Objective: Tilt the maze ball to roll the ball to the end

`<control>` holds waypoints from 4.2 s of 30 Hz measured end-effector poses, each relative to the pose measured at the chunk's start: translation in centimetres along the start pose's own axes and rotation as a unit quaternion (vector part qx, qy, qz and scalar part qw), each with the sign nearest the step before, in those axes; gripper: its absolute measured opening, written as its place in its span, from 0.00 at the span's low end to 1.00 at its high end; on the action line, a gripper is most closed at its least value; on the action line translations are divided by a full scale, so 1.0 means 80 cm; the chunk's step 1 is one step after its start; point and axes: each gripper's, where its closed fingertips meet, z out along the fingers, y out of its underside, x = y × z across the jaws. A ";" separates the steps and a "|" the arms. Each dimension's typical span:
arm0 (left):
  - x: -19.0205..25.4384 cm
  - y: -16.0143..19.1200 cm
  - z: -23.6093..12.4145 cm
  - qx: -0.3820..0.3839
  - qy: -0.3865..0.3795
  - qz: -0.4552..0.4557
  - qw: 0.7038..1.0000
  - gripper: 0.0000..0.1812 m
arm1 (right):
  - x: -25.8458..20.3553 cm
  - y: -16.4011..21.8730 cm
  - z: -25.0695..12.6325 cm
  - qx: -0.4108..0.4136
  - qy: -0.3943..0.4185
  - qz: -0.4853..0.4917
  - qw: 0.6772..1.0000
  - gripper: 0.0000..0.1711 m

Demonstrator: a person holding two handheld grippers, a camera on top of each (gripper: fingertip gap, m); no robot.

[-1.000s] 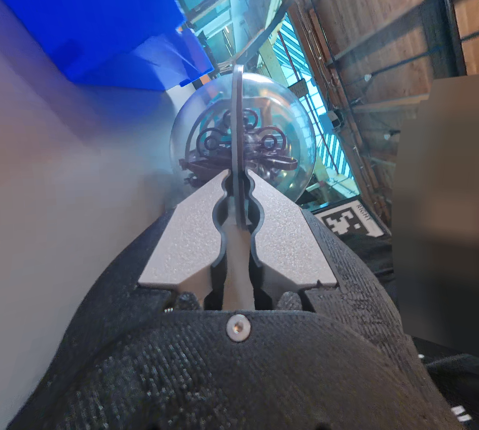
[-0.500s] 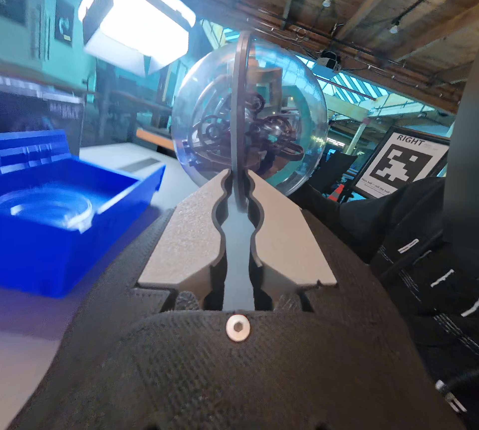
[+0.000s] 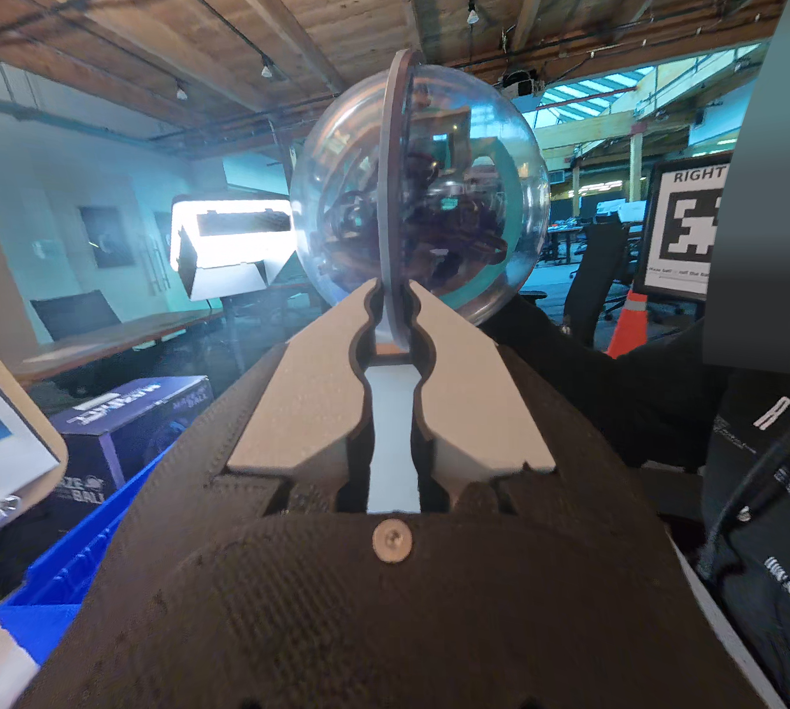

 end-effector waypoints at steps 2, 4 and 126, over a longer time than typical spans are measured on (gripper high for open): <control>0.005 -0.010 -0.001 0.002 0.001 0.018 1.000 0.04 | -0.005 -0.001 -0.002 0.004 0.000 -0.011 1.000 0.03; 0.010 -0.020 -0.002 0.008 0.002 0.035 0.999 0.04 | -0.009 0.000 -0.003 0.014 0.000 -0.020 1.000 0.03; -0.023 0.217 -0.085 -0.022 -0.037 -0.343 0.938 0.04 | -0.078 0.392 -0.121 -0.314 -0.014 0.338 0.887 0.03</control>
